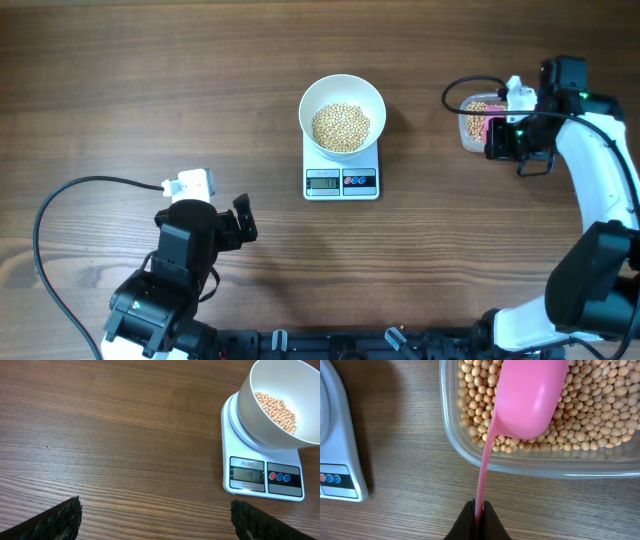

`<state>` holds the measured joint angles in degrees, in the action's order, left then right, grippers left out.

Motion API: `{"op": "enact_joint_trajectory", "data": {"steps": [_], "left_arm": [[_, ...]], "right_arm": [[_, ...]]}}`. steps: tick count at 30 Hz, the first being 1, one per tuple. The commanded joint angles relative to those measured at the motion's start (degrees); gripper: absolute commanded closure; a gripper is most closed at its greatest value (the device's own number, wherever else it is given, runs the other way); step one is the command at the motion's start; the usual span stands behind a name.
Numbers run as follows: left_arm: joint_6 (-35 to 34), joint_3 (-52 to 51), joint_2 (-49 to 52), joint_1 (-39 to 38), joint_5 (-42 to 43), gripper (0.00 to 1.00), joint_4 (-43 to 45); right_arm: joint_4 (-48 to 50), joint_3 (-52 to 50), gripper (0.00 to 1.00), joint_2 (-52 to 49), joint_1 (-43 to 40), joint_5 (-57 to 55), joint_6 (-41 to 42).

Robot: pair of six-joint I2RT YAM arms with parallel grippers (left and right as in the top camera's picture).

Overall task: Scoop item into bowl and weigh 150g on scale
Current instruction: 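Dip the pink scoop into the soybean tub with the right gripper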

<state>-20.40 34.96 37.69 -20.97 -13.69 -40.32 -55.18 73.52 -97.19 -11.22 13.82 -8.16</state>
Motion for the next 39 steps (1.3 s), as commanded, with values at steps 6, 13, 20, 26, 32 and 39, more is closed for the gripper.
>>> {"op": "enact_joint_trajectory", "data": {"steps": [6,13,20,26,32,39], "left_arm": [[0.66,-0.37,-0.13,0.37,-0.72,0.0,0.15],[0.66,-0.37,-0.13,0.37,-0.72,0.0,0.15],[0.63,-0.37,-0.13,0.37,-0.72,0.0,0.15],[0.66,-0.37,-0.13,0.37,-0.72,0.0,0.15],[0.66,-0.37,-0.13,0.37,-0.72,0.0,0.15],[0.66,-0.37,-0.13,0.37,-0.72,0.0,0.15]], "right_arm": [[-0.07,-0.85,0.96,-0.85,-7.43,18.84,2.84],[-0.87,-0.92,0.96,-0.87,-10.56,22.16,3.89],[0.55,-3.67,0.96,-0.87,-14.34,22.25,3.89],[2.32,-6.49,0.96,-0.87,-17.66,30.49,3.85],[3.1,-6.49,0.96,-0.87,-22.88,38.56,5.38],[2.38,-6.49,0.96,-0.87,-24.55,38.8,5.35]]}}
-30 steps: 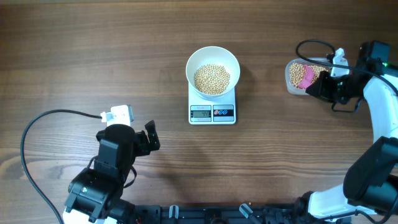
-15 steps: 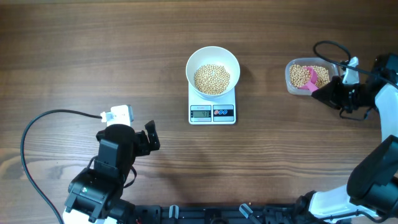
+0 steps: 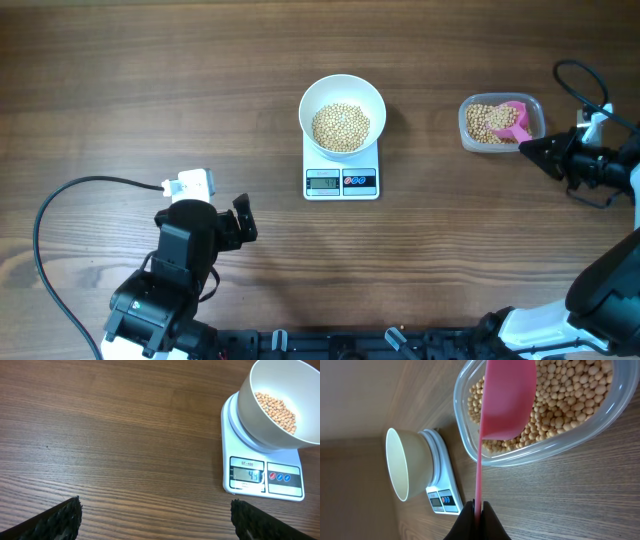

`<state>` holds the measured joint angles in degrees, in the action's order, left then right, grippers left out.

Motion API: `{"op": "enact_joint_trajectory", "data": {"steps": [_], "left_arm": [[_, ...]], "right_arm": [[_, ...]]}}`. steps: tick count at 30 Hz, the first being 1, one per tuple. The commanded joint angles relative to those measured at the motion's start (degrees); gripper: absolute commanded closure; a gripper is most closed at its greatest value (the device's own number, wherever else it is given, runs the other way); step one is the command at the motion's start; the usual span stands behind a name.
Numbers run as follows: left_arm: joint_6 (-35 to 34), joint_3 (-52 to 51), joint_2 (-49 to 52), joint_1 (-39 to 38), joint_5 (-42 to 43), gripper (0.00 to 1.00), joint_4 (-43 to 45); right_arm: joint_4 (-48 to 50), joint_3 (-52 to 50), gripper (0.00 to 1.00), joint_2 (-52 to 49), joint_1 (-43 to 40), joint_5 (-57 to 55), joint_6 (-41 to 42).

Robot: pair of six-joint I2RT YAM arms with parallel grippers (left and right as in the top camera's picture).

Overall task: Scoop item into bowl and weigh 150g on scale
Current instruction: 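Dip the pink scoop into the soybean tub with the right gripper, then lift the filled scoop and carry it left over the bowl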

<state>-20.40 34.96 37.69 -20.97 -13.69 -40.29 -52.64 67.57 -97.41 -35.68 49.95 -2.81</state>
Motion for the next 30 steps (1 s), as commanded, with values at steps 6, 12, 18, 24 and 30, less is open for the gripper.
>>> {"op": "enact_joint_trajectory", "data": {"steps": [6,12,18,24,30], "left_arm": [[0.66,-0.37,-0.13,0.37,-0.72,0.0,0.13],[0.66,-0.37,-0.13,0.37,-0.72,0.0,0.13],[0.66,-0.37,-0.13,0.37,-0.72,0.0,0.13],[0.66,-0.37,-0.13,0.37,-0.72,0.0,0.13],[0.66,-0.37,-0.13,0.37,-0.72,0.0,0.13]], "right_arm": [[-0.94,-0.55,0.96,-0.66,-0.96,7.41,-0.15],[-3.5,-0.55,0.96,-0.66,-1.57,13.11,-4.55],[-8.5,-0.55,0.96,-0.63,-1.31,23.32,-10.97],[-9.16,-0.52,0.96,-0.63,3.65,28.13,-10.64],[-5.92,-0.28,0.96,-0.42,14.29,28.55,-5.75]]}}
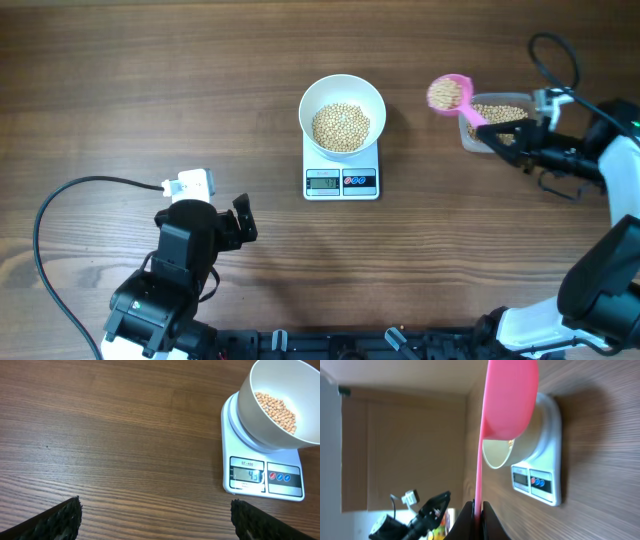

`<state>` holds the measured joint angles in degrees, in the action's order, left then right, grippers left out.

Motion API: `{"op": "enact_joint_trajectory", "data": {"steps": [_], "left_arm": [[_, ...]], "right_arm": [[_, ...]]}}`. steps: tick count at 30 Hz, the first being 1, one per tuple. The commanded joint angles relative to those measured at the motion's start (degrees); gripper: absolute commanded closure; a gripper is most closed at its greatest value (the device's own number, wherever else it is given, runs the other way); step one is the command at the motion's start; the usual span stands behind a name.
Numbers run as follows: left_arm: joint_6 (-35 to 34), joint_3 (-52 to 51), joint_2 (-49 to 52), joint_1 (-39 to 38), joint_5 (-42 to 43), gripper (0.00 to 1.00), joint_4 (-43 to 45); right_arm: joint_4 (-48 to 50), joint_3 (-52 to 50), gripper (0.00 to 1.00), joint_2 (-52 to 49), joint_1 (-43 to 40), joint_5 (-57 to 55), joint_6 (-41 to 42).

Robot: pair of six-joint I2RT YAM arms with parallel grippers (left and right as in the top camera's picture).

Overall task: Scoop item into bowl and weigh 150g on scale
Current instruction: 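Lift the filled scoop and carry it left over the bowl, then tip the scoop to pour soybeans into the white bowl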

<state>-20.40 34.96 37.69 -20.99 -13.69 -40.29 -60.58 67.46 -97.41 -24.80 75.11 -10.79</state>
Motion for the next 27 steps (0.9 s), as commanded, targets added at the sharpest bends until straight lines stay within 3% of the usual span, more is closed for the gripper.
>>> {"op": "enact_joint_trajectory", "data": {"steps": [1,5,11,19,23,27], "left_arm": [[0.66,-0.37,-0.13,0.39,-0.72,0.0,0.13],[0.63,-0.37,-0.13,0.39,-0.72,0.0,0.13],[0.63,-0.37,-0.13,0.39,-0.72,0.0,0.13],[0.66,-0.37,-0.13,0.39,-0.72,0.0,0.13],[0.63,-0.37,-0.13,0.39,-0.72,0.0,0.13],[0.66,-0.37,-0.13,0.39,-0.72,0.0,0.13]], "right_arm": [[3.82,-0.15,0.96,-0.2,5.35,3.37,4.24],[10.73,0.85,0.95,2.08,12.07,-1.33,13.11],[18.58,2.25,0.96,7.69,20.57,-15.54,18.88],[26.08,2.38,0.96,8.07,35.12,-36.92,17.88],[26.95,3.04,0.95,8.41,40.26,-46.01,10.82],[26.95,3.04,0.96,8.81,44.68,-57.7,8.85]]}}
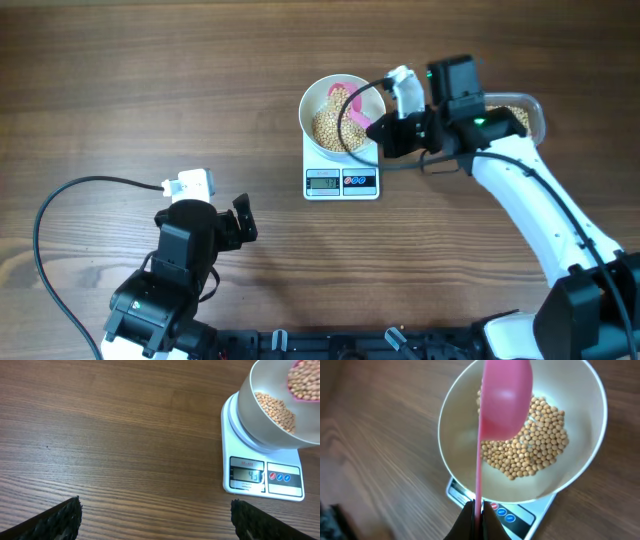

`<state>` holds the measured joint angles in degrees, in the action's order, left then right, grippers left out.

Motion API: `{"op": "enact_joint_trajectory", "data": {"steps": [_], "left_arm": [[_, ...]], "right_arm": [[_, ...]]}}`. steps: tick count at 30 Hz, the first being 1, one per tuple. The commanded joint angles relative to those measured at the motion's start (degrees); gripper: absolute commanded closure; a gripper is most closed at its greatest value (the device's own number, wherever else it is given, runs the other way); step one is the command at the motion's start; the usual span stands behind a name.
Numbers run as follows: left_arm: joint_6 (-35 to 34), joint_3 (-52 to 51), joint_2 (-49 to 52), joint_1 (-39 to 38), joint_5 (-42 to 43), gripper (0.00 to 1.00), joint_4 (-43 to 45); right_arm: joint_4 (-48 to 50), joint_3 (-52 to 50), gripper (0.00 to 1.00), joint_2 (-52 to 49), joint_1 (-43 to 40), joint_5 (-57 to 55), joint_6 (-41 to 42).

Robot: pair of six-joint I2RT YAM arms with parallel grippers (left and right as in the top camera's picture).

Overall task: Scoop item into bowl and weigh 150g on scale
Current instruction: 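Tip the scoop to pour soybeans into the white bowl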

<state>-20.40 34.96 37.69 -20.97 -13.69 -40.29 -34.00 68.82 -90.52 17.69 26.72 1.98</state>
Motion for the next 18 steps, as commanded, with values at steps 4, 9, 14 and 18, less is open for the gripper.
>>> {"op": "enact_joint_trajectory", "data": {"steps": [4,9,14,18], "left_arm": [[0.63,-0.37,-0.13,0.37,-0.72,0.0,0.13],[0.63,-0.37,-0.13,0.37,-0.72,0.0,0.13],[0.66,-0.37,-0.13,0.37,-0.72,0.0,0.13],[0.66,-0.37,-0.13,0.37,-0.72,0.0,0.13]], "right_arm": [[0.31,1.7,0.96,2.25,4.46,-15.17,-5.16],[0.28,1.7,0.96,5.2,4.66,-19.87,-9.05],[0.0,1.7,0.96,8.7,4.66,-20.76,-11.72],[-0.72,1.7,0.96,9.01,5.35,-23.41,-16.46]]}}
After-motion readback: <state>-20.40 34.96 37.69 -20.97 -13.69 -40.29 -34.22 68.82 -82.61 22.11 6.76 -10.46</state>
